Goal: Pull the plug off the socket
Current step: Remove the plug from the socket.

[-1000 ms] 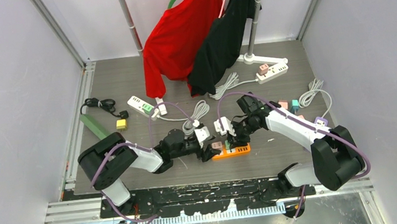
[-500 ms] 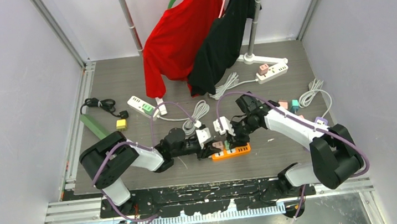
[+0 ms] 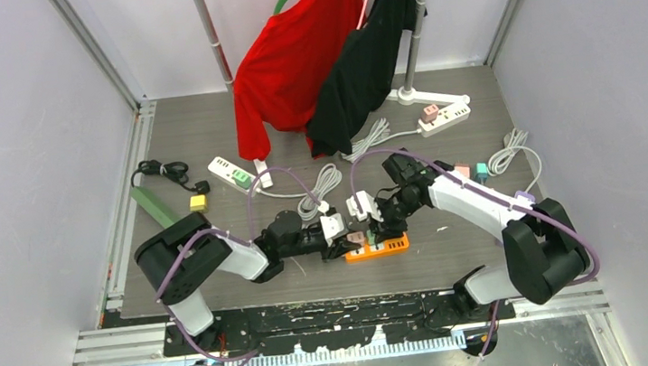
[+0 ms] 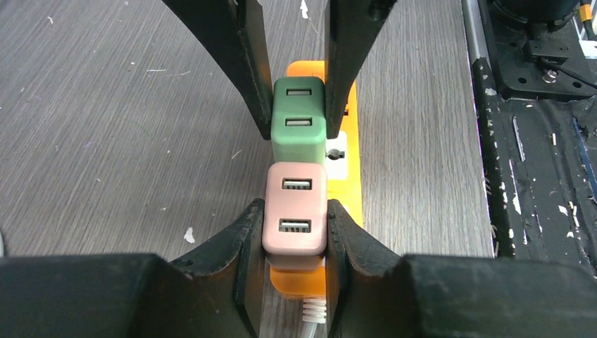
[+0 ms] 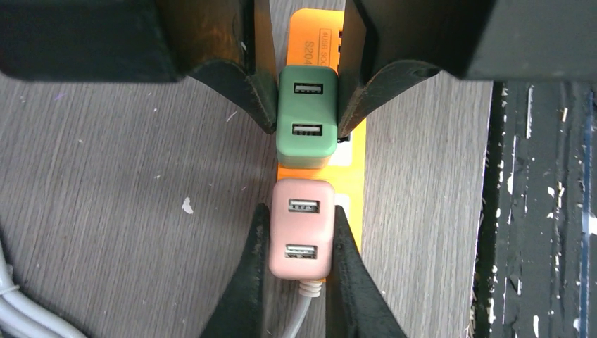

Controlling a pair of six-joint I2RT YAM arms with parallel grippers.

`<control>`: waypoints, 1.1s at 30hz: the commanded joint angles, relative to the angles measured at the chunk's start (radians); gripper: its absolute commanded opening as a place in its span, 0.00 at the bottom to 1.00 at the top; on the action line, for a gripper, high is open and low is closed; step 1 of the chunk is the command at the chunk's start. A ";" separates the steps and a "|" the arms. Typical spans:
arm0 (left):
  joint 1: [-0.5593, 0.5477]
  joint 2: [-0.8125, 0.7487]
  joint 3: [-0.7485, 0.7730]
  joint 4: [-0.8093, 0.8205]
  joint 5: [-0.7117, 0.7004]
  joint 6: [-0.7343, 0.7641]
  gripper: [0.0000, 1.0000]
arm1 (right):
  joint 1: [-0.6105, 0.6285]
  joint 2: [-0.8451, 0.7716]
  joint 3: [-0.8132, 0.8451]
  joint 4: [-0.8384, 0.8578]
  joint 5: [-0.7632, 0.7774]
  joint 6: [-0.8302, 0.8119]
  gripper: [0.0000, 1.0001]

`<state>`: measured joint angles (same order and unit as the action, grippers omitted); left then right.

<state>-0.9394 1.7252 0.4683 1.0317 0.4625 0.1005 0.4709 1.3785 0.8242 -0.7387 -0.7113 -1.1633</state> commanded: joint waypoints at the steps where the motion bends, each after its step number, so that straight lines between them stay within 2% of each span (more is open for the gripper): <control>1: 0.003 0.070 -0.014 -0.075 -0.014 0.016 0.00 | 0.053 -0.033 -0.013 -0.036 -0.024 -0.069 0.01; 6: 0.003 0.082 -0.026 -0.076 -0.041 0.016 0.00 | 0.054 -0.023 0.000 0.142 0.035 0.189 0.01; 8: 0.002 0.080 -0.036 -0.078 -0.053 0.022 0.00 | 0.033 -0.024 0.011 0.147 0.040 0.213 0.01; 11: 0.004 0.081 -0.043 -0.085 -0.059 0.028 0.00 | -0.021 -0.041 0.007 0.134 0.025 0.199 0.01; 13: 0.003 0.084 -0.043 -0.090 -0.059 0.031 0.00 | -0.038 -0.051 0.005 0.092 0.017 0.133 0.01; 16: 0.003 0.090 -0.040 -0.093 -0.058 0.034 0.00 | -0.024 -0.065 -0.014 -0.014 -0.036 -0.033 0.01; 18: 0.004 0.095 -0.036 -0.096 -0.055 0.035 0.00 | 0.018 -0.071 -0.023 -0.039 -0.045 -0.070 0.01; 22: 0.004 0.094 -0.033 -0.108 -0.052 0.033 0.00 | 0.076 -0.061 -0.014 0.036 -0.057 0.032 0.01; 25: 0.004 0.090 -0.035 -0.121 -0.056 0.033 0.00 | 0.065 -0.054 0.006 0.120 -0.049 0.176 0.01; 27: 0.004 0.092 -0.040 -0.121 -0.061 0.031 0.00 | 0.025 -0.059 0.014 0.138 -0.051 0.217 0.01; 30: 0.003 0.094 -0.050 -0.119 -0.068 0.031 0.00 | -0.058 -0.082 0.014 0.103 -0.071 0.184 0.01; 33: 0.007 0.098 -0.064 -0.106 -0.073 0.033 0.00 | -0.083 -0.102 0.020 -0.045 -0.125 0.007 0.01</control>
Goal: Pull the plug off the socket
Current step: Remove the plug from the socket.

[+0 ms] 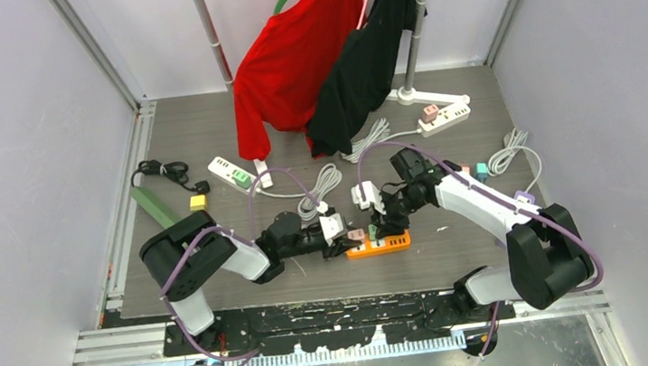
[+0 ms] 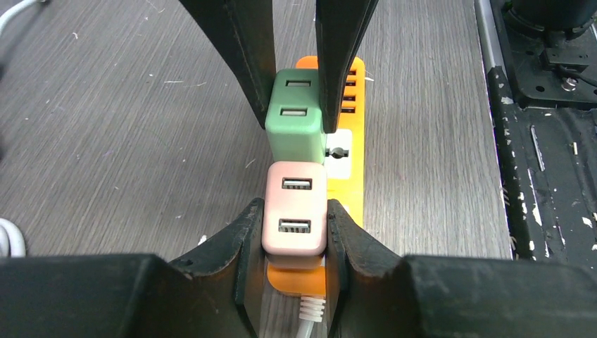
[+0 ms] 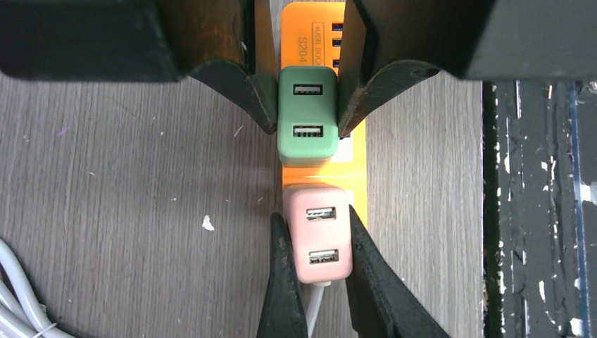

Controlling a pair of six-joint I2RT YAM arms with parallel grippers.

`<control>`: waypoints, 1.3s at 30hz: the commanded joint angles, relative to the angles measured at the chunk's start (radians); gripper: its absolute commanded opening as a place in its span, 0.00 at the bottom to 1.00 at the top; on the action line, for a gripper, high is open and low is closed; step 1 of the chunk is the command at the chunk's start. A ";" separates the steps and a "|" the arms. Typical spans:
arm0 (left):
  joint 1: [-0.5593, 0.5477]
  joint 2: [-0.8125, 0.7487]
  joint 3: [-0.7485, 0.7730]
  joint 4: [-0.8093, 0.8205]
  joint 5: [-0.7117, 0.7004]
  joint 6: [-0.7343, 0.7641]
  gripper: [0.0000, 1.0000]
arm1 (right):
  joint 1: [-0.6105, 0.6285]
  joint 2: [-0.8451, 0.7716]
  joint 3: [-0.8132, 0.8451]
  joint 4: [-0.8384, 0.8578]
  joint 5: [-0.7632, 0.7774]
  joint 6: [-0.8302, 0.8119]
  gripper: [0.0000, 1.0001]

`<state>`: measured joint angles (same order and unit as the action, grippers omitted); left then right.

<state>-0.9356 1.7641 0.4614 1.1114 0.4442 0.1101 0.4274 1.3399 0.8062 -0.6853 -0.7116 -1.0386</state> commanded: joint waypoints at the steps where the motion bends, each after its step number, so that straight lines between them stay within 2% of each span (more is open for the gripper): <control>1: 0.005 0.062 -0.060 -0.181 -0.053 0.022 0.00 | -0.037 -0.063 0.038 -0.151 -0.155 -0.183 0.01; 3: 0.010 0.070 -0.063 -0.170 -0.045 0.021 0.00 | -0.018 -0.058 0.037 -0.211 -0.179 -0.252 0.01; 6: 0.012 0.081 -0.054 -0.167 -0.035 0.015 0.00 | 0.042 -0.045 0.029 -0.178 -0.152 -0.231 0.01; 8: 0.012 0.085 -0.048 -0.170 -0.031 0.011 0.00 | 0.076 -0.040 0.027 -0.127 -0.138 -0.172 0.01; 12: 0.012 0.088 -0.046 -0.177 -0.033 0.005 0.00 | 0.089 -0.039 0.024 0.059 -0.136 0.074 0.01; 16: 0.013 0.092 -0.044 -0.185 -0.036 0.004 0.00 | 0.064 -0.042 0.029 0.109 -0.090 0.146 0.01; 19: 0.014 0.092 -0.044 -0.187 -0.036 0.002 0.00 | 0.003 -0.053 0.045 0.052 -0.122 0.094 0.01; 23: 0.019 0.092 -0.043 -0.187 -0.027 0.001 0.00 | -0.037 -0.061 0.077 -0.208 -0.170 -0.187 0.01; 26: 0.024 0.089 -0.040 -0.190 -0.014 -0.003 0.00 | -0.032 -0.064 0.077 -0.298 -0.201 -0.288 0.01; 29: 0.027 0.087 -0.033 -0.198 -0.006 -0.007 0.00 | -0.001 -0.063 0.065 -0.285 -0.208 -0.287 0.01; 33: 0.027 0.053 -0.011 -0.248 -0.001 -0.033 0.01 | -0.012 -0.049 0.109 -0.260 -0.233 -0.176 0.01; 34: 0.027 0.031 0.005 -0.274 -0.002 -0.047 0.14 | -0.034 -0.048 0.128 -0.268 -0.242 -0.150 0.01; 35: 0.027 0.012 0.015 -0.299 -0.001 -0.058 0.21 | -0.053 -0.048 0.148 -0.292 -0.249 -0.146 0.01; 37: 0.026 -0.027 0.031 -0.333 -0.006 -0.089 0.46 | -0.096 -0.048 0.185 -0.347 -0.266 -0.142 0.01; 39: 0.027 -0.070 0.041 -0.343 -0.007 -0.115 0.61 | -0.136 -0.045 0.214 -0.387 -0.300 -0.118 0.01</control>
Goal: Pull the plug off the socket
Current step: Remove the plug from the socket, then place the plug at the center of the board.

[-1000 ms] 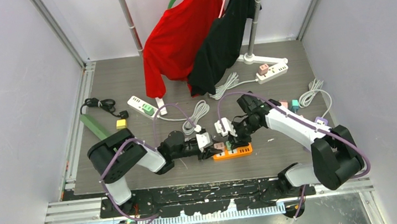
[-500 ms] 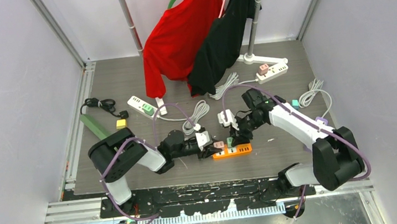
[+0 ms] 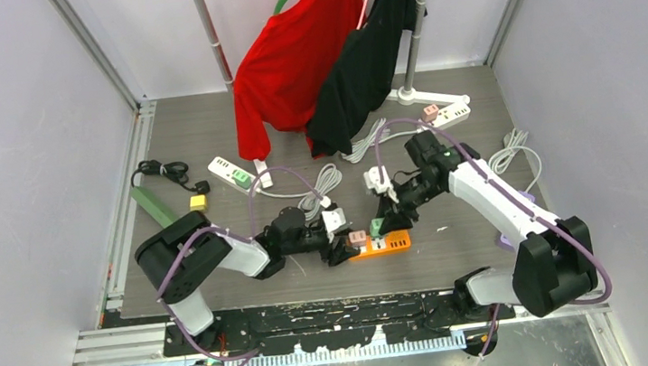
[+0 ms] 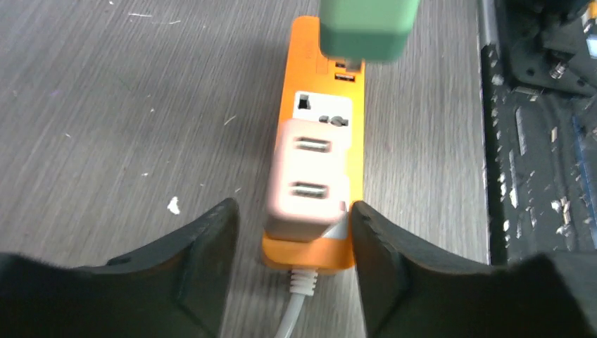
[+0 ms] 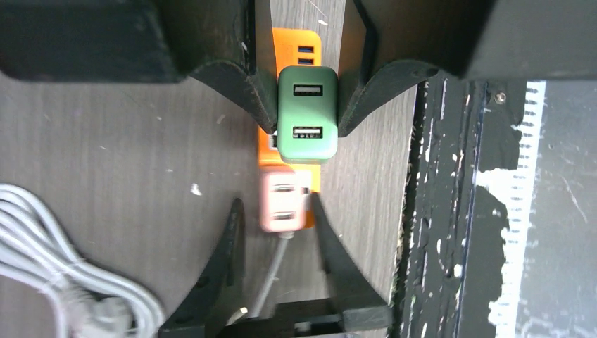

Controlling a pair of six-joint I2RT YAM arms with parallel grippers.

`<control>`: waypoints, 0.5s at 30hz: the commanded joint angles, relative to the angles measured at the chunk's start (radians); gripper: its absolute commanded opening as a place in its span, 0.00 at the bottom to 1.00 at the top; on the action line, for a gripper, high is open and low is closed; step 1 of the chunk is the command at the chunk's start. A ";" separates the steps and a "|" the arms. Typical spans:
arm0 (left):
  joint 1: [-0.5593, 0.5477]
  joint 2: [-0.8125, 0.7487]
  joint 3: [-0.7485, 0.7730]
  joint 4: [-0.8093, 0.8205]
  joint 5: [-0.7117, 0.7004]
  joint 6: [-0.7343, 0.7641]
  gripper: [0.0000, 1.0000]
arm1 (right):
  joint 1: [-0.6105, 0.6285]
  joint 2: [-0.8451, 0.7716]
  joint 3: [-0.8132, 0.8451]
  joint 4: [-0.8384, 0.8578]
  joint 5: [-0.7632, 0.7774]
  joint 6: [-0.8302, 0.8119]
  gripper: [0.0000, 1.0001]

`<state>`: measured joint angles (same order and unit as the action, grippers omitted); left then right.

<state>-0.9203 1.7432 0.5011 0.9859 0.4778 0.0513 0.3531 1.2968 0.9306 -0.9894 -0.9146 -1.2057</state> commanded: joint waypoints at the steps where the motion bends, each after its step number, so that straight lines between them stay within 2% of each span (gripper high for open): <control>1: 0.012 -0.071 0.005 -0.218 -0.047 -0.071 0.68 | -0.074 -0.001 0.098 -0.094 -0.116 0.067 0.01; 5: 0.012 -0.165 0.026 -0.258 -0.074 -0.110 0.85 | -0.103 -0.007 0.104 -0.042 -0.176 0.220 0.02; 13: 0.018 -0.443 0.060 -0.507 -0.183 -0.202 0.87 | -0.147 -0.011 0.098 0.223 -0.232 0.730 0.02; 15: 0.024 -0.526 0.068 -0.576 -0.253 -0.279 0.93 | -0.152 -0.011 0.079 0.320 -0.240 0.880 0.02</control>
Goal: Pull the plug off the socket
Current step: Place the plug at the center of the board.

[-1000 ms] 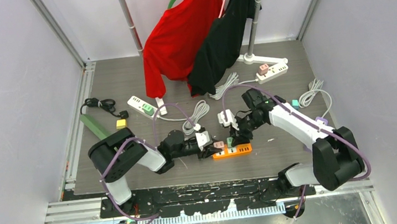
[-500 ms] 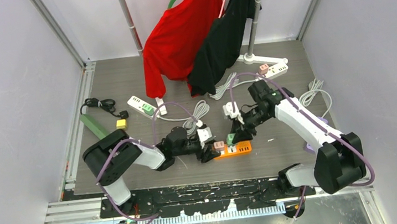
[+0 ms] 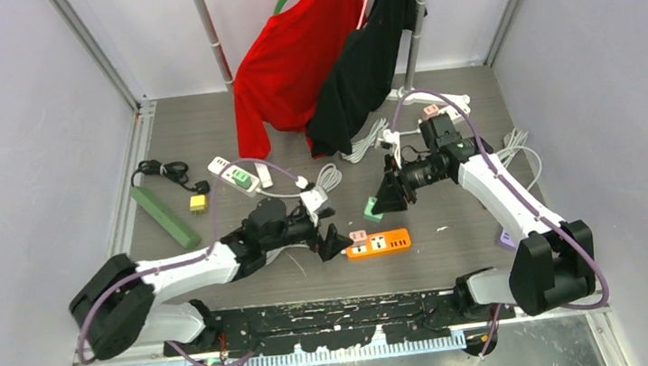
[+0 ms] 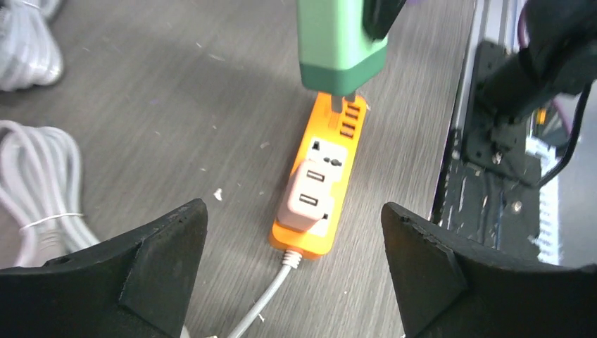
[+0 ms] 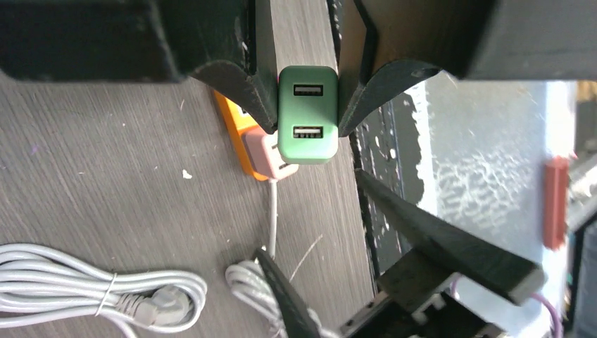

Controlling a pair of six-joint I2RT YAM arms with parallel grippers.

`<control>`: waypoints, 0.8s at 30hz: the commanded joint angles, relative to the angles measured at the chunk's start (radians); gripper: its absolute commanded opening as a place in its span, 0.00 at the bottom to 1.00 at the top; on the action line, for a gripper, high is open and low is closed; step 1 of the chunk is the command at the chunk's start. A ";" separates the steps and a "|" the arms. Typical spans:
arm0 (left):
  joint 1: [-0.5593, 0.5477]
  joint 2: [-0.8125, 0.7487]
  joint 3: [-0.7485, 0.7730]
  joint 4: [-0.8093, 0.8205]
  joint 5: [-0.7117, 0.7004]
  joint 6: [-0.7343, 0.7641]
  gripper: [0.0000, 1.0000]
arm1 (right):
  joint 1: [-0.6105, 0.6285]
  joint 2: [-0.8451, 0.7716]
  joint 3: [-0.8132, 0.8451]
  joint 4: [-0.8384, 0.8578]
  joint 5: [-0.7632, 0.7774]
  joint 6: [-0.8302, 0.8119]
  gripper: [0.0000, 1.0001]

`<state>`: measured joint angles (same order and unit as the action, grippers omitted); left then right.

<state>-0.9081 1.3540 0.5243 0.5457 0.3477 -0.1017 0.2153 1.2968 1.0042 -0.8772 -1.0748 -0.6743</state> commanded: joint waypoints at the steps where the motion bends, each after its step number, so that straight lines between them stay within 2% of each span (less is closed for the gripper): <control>1: 0.015 -0.170 0.049 -0.173 -0.163 -0.166 0.98 | -0.016 -0.011 -0.009 0.273 -0.079 0.451 0.02; 3: 0.021 -0.224 0.059 -0.234 -0.221 -0.243 1.00 | -0.023 -0.001 -0.039 0.416 -0.074 0.671 0.02; 6: 0.029 -0.282 0.077 -0.284 -0.231 -0.326 1.00 | -0.033 0.023 -0.053 0.517 -0.096 0.858 0.02; 8: 0.031 -0.302 0.098 -0.317 -0.247 -0.370 1.00 | -0.035 0.046 -0.049 0.528 -0.128 0.895 0.04; 10: 0.031 -0.315 0.122 -0.354 -0.289 -0.422 1.00 | -0.034 0.059 -0.047 0.530 -0.142 0.911 0.11; 14: 0.026 -0.312 0.203 -0.475 -0.342 -0.479 1.00 | -0.035 0.068 -0.045 0.530 -0.131 0.921 0.11; 16: 0.005 -0.290 0.259 -0.556 -0.388 -0.474 1.00 | -0.034 0.072 -0.047 0.531 -0.131 0.925 0.11; 21: -0.141 -0.191 0.439 -0.778 -0.694 -0.407 1.00 | -0.035 0.094 -0.049 0.550 -0.145 0.957 0.11; 24: -0.186 -0.134 0.511 -0.829 -0.731 -0.360 1.00 | -0.035 0.110 -0.048 0.553 -0.159 0.968 0.11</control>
<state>-1.0363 1.1667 0.9405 -0.1410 -0.2150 -0.5270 0.1829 1.3918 0.9524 -0.3691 -1.1843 0.2489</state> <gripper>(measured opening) 0.997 0.379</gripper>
